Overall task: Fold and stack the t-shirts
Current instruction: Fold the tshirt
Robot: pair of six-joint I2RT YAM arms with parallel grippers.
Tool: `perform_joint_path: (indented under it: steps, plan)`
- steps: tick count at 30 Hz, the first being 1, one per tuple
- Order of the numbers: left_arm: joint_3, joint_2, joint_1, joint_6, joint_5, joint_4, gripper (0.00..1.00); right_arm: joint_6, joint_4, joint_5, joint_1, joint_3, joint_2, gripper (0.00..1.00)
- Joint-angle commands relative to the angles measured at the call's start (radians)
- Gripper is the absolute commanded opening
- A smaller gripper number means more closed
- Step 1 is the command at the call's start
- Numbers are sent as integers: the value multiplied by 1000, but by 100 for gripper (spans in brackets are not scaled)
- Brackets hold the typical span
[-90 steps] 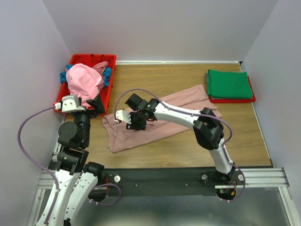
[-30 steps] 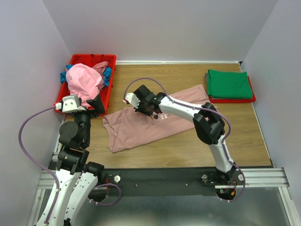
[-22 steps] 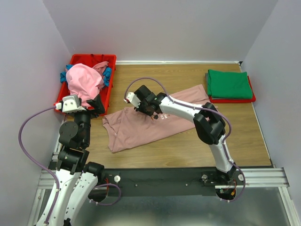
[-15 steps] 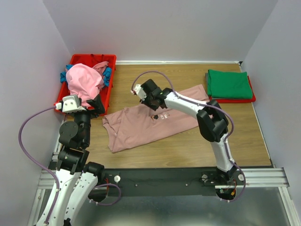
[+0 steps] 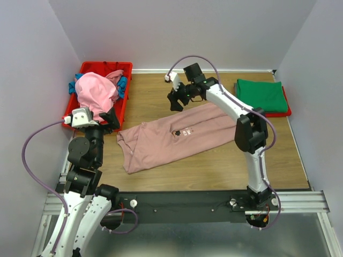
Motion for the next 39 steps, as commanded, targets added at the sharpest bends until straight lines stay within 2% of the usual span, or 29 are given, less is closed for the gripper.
perform_joint_path:
  steps: [1, 7, 12, 22, 31, 32, 34, 35, 36, 38, 39]
  plan:
    - [-5, 4, 5, -5, -22, 12, 90, -35, -97, -341, 22, 188, 158, 80]
    - [-6, 11, 5, -3, -29, 10, 90, 88, -100, -382, 47, 461, 379, 80]
    - [-5, 18, 5, -3, -29, 13, 90, 114, -97, -358, 80, 511, 451, 79]
    - [-5, 29, 5, -2, -26, 15, 90, 143, -90, -344, 123, 472, 514, 79]
    - [-5, 29, 5, 0, -25, 16, 90, 151, -91, -352, 150, 416, 512, 70]
    - [-5, 28, 5, 0, -26, 15, 90, 152, -93, -352, 150, 413, 512, 68]
    - [-3, 28, 7, 1, -26, 15, 90, 161, -93, -350, 148, 409, 511, 59]
    - [-5, 26, 7, 0, -26, 16, 90, 163, -93, -345, 150, 400, 506, 51]
    - [-5, 26, 5, 0, -26, 16, 90, 161, -93, -344, 150, 400, 506, 51]
    - [-5, 24, 5, 1, -26, 16, 90, 163, -93, -326, 148, 379, 491, 28]
    - [-5, 24, 5, 1, -28, 16, 90, 161, -93, -321, 146, 364, 480, 22]
